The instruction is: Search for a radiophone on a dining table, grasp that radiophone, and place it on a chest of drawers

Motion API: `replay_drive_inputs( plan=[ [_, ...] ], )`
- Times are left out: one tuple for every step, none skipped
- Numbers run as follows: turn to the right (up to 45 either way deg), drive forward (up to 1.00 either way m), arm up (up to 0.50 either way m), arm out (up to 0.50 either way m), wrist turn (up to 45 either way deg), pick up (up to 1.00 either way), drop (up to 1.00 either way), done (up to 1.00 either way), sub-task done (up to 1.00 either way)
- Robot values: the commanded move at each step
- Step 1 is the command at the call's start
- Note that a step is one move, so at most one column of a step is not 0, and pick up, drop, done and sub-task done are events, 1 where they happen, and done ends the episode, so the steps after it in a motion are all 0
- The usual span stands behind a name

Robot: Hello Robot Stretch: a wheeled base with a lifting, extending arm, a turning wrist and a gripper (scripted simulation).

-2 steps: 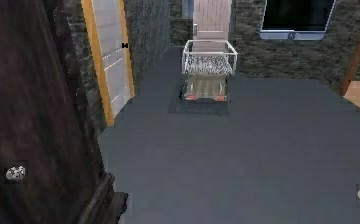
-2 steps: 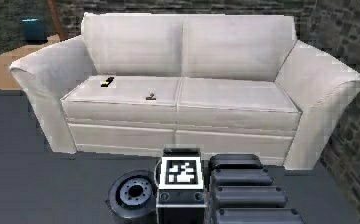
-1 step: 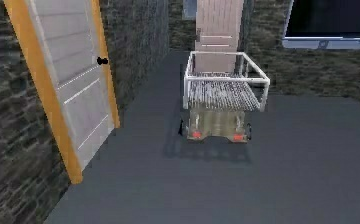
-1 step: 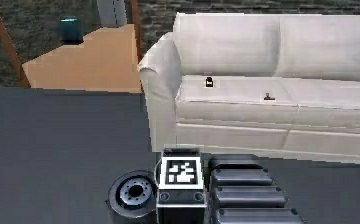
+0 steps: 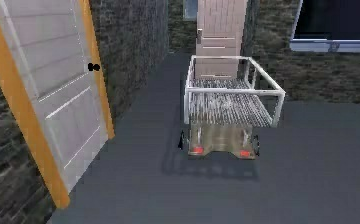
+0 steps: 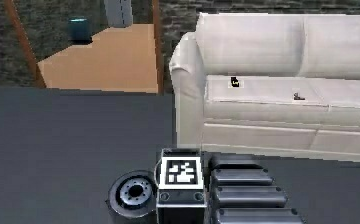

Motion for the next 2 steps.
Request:
replay_drive_inputs(
  plan=[
    [-9.0, 0.0, 0.0, 0.0, 0.0, 0.0, 0.0, 0.0, 0.0],
    [0.0, 1.0, 0.0, 0.0, 0.0, 0.0, 0.0, 0.0, 0.0]
  ],
)
